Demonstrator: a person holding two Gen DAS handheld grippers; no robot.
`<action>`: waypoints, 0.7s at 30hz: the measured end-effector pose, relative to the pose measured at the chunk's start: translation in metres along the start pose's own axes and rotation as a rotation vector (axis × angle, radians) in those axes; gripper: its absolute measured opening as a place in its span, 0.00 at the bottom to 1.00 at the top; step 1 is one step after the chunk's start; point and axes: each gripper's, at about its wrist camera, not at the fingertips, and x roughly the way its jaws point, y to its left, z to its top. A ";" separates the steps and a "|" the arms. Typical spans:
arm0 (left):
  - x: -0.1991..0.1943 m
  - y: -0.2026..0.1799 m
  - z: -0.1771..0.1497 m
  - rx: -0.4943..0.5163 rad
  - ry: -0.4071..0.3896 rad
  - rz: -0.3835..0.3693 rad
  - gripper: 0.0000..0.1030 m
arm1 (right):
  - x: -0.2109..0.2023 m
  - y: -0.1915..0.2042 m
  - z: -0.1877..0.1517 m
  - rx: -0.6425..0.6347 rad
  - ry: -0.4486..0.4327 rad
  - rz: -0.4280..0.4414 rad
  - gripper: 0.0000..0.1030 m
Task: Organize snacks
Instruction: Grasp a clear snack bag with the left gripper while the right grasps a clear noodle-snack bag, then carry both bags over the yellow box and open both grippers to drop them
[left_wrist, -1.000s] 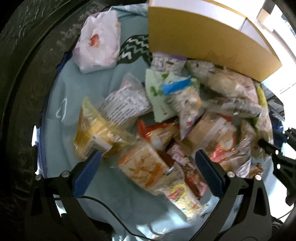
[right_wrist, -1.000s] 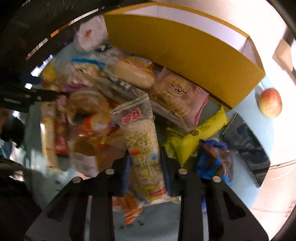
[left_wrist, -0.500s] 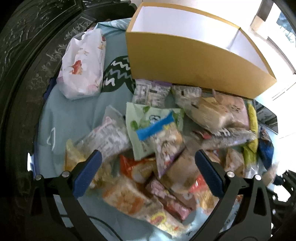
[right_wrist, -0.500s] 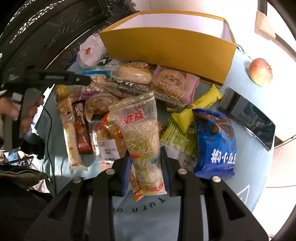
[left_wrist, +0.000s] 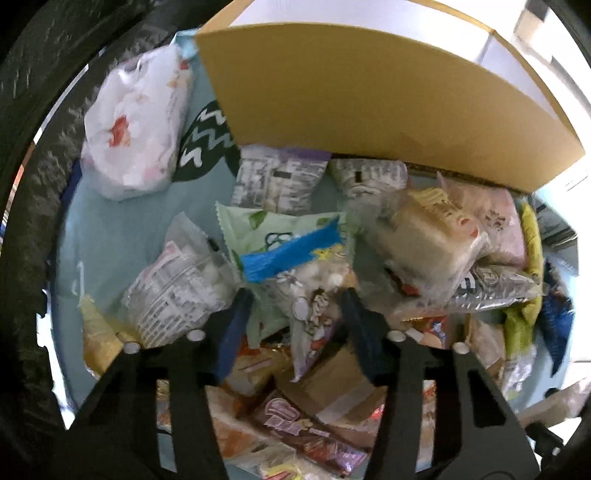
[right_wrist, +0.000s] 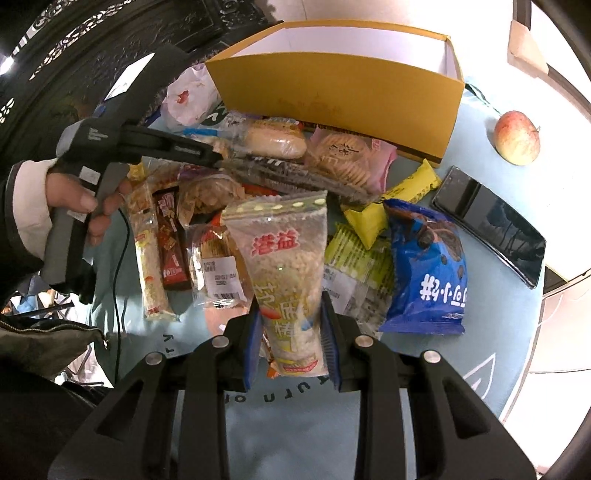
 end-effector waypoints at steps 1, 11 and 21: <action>-0.002 -0.006 -0.001 0.023 -0.004 -0.002 0.25 | 0.000 0.000 0.000 0.000 -0.001 0.001 0.29; -0.066 0.025 -0.014 -0.060 -0.107 -0.135 0.14 | -0.014 -0.001 0.012 0.004 -0.056 0.045 0.28; -0.094 0.031 -0.013 -0.053 -0.170 -0.203 0.14 | -0.035 -0.009 0.039 0.000 -0.151 0.023 0.28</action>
